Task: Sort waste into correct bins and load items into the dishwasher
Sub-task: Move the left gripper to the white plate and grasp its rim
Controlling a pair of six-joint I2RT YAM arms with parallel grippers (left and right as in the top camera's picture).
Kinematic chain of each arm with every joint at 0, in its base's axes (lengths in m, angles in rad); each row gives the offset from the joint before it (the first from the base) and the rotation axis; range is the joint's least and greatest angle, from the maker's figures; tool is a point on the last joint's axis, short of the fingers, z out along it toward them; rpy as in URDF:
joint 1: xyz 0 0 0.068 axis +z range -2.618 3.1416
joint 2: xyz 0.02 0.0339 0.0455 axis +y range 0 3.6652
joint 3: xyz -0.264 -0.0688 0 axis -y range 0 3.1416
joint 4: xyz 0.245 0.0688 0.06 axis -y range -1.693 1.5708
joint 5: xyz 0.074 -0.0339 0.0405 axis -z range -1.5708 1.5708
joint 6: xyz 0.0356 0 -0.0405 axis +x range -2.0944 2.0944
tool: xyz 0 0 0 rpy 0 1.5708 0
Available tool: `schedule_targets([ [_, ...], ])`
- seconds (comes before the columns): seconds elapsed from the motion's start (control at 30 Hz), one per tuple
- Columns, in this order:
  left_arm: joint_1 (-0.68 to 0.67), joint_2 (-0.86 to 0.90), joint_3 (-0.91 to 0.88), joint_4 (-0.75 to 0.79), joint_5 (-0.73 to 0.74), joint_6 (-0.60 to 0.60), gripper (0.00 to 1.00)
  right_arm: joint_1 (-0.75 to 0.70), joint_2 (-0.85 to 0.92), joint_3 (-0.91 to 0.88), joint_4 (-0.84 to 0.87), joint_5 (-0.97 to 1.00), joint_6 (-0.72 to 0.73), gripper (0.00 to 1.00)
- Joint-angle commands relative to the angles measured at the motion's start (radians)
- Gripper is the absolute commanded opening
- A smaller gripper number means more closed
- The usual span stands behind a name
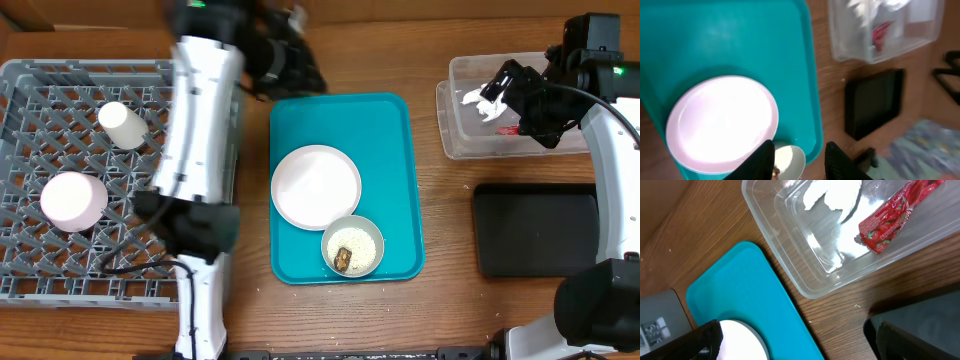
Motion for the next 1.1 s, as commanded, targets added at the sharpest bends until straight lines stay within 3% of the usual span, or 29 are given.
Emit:
schedule_targets([
  [0.0,-0.173,-0.003,-0.002,-0.006,-0.441,-0.267,0.38,-0.002,-0.007,0.0,0.006,-0.003,0.004,1.0],
  [0.17,-0.347,0.008,-0.024,-0.005,-0.705,-0.455,0.39,-0.002,-0.007,0.0,0.006,-0.003,0.004,1.0],
  [0.27,-0.405,0.029,-0.03,-0.006,-0.776,-0.538,0.39,-0.002,-0.007,0.0,0.006,-0.003,0.004,1.0],
  [0.53,-0.44,0.154,-0.032,-0.006,-0.75,-0.622,0.32,-0.002,-0.007,0.0,0.006,-0.003,0.004,1.0],
  [0.83,-0.428,0.323,-0.032,0.013,-0.587,-0.616,0.29,-0.002,-0.007,-0.001,0.006,-0.003,0.004,1.0],
  [1.07,-0.432,0.447,-0.032,0.008,-0.564,-0.613,0.25,-0.002,-0.007,0.0,0.006,-0.003,0.004,1.0],
])
